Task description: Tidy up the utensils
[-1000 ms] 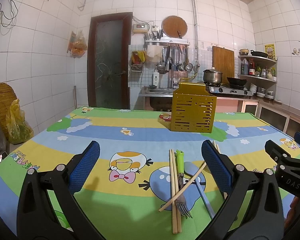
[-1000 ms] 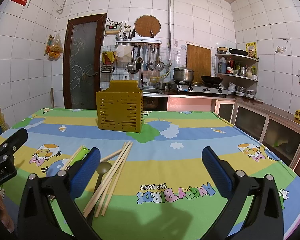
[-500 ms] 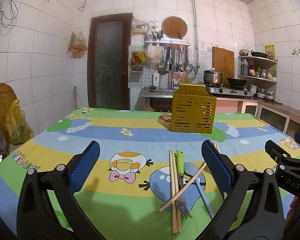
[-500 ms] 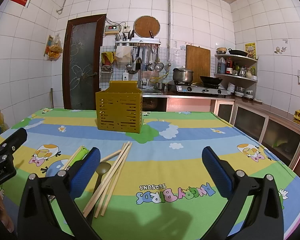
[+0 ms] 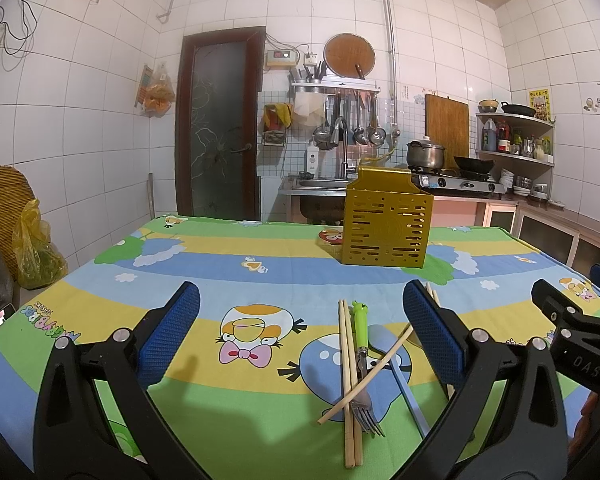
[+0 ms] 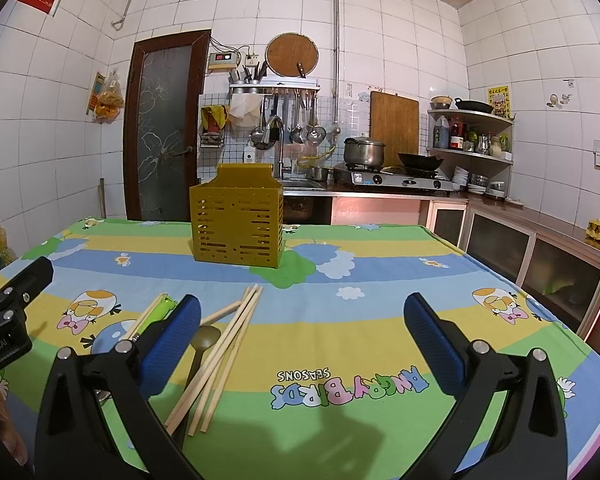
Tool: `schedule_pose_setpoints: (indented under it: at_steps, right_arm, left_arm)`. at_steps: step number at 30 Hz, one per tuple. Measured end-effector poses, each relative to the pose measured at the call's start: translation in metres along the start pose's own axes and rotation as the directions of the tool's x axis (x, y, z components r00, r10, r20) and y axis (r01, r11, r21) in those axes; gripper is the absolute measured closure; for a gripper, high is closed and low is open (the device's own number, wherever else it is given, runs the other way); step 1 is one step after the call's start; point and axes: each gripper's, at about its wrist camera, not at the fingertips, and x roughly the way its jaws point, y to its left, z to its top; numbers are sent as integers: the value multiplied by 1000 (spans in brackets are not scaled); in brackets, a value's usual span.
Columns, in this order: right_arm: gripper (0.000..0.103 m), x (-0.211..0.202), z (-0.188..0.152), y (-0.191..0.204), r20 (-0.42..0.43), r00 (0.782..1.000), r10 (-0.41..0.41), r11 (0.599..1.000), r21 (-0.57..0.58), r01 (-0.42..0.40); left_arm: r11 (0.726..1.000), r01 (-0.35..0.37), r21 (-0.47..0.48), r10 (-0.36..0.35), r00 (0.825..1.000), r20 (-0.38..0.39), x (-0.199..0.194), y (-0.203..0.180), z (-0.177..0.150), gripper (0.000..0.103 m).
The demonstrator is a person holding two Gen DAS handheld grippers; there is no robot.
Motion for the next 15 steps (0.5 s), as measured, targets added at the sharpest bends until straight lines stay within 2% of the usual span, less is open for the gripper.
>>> schedule_pose_setpoints:
  at_steps: [15]
  right_arm:
    - [4,0,-1,1,0,1000,0,1000,-1,0]
  left_arm:
    - [1000,0,0,0,1000,2,0,0,0,5]
